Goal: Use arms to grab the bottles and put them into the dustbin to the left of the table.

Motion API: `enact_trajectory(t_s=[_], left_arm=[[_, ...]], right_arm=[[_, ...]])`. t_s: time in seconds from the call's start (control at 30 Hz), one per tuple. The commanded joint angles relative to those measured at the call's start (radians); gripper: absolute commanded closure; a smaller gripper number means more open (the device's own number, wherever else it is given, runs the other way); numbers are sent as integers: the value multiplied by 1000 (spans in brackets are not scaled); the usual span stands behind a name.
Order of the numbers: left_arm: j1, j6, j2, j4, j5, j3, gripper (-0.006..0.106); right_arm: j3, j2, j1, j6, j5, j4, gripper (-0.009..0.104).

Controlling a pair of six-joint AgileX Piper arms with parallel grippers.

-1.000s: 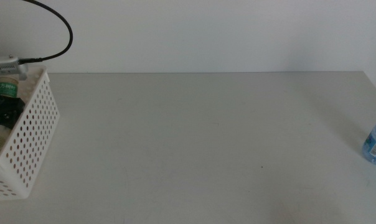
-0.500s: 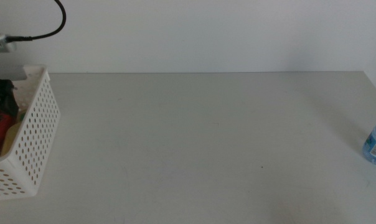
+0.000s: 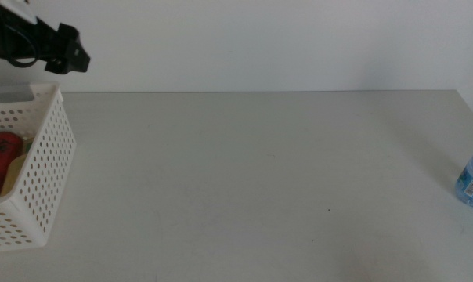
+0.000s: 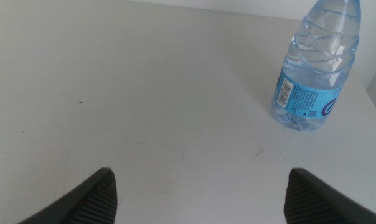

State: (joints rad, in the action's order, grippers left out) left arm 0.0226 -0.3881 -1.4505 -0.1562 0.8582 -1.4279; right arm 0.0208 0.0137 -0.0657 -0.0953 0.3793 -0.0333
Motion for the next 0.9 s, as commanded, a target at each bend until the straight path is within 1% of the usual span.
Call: enact_trajectory(t_s=[0.0, 0.13, 0.3, 0.47, 0.53, 0.6, 0.7, 0.87], left_arm=[[77, -3, 83, -15, -57, -28, 7], [176, -4, 154, -5, -29, -28, 7], [252, 4, 237, -22, -1, -28, 7], [279, 0, 298, -24, 61, -29, 7], [279, 1, 321, -47, 100, -28, 7], [279, 6, 346, -46, 118, -17, 7], [279, 19, 439, -28, 100, 64, 7], [295, 24, 664, -18, -7, 322, 7]], right_arm=[[-2, 21, 5, -9, -64, 8, 13], [-2, 21, 5, -9, -64, 8, 13], [-2, 21, 5, -9, -64, 8, 13], [-2, 21, 5, -9, -64, 8, 13], [-2, 21, 5, -9, -64, 8, 13], [-2, 21, 5, -9, -64, 8, 13], [-2, 21, 5, -9, -64, 8, 13], [-2, 21, 5, -9, -64, 8, 13]])
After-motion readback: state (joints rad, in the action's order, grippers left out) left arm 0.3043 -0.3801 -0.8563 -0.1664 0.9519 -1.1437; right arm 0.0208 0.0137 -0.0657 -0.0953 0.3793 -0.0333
